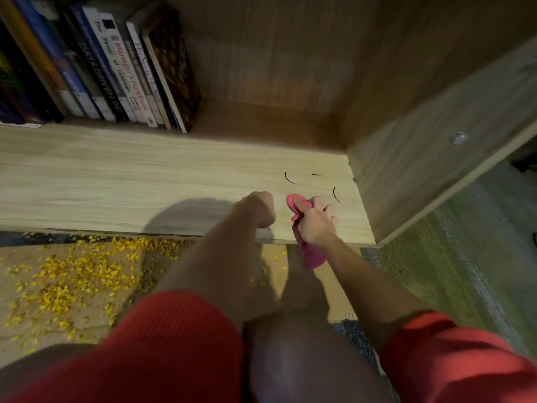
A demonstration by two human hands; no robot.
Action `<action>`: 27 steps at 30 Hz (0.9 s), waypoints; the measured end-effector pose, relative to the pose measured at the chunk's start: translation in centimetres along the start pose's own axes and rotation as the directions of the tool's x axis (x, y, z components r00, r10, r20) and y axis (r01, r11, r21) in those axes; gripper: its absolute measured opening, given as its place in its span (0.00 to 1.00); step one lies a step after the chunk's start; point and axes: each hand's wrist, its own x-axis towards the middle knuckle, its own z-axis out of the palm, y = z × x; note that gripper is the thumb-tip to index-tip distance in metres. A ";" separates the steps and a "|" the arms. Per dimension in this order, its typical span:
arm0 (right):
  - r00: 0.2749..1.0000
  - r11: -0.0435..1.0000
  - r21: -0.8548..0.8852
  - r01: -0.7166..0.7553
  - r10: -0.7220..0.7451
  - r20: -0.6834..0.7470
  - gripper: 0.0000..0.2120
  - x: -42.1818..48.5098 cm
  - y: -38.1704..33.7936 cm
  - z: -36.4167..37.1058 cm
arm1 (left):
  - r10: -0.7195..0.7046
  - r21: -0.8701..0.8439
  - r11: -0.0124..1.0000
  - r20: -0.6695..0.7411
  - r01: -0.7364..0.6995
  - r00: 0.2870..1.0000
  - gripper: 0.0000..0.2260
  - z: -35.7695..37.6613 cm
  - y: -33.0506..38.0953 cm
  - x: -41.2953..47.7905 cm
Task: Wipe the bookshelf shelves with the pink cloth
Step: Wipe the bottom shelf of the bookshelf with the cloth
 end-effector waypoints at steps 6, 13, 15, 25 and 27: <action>0.998 0.996 -0.083 -0.024 0.019 -0.062 0.21 -1.9 3.0 -0.1 | 0.163 -0.088 0.982 -0.067 -0.169 0.984 0.12 1.3 5.0 -0.4; 0.958 0.943 -0.172 -0.286 0.282 -0.049 0.21 0.4 5.5 -1.2 | 0.075 0.077 0.995 -0.123 -0.066 0.990 0.19 2.1 0.7 3.7; 0.953 0.938 -0.171 -0.302 0.297 -0.053 0.22 1.8 5.8 -1.5 | 0.072 0.103 0.993 -0.128 -0.059 0.989 0.22 1.6 0.1 4.7; 0.971 0.958 -0.178 -0.226 0.206 -0.122 0.26 3.6 6.3 -1.5 | 0.136 0.098 0.984 0.107 -0.147 0.985 0.53 4.0 -1.1 7.0; 0.983 0.963 -0.213 -0.162 0.138 -0.121 0.28 1.7 6.1 -0.8 | 0.127 0.113 0.983 0.123 -0.141 0.984 0.54 4.1 -1.0 7.4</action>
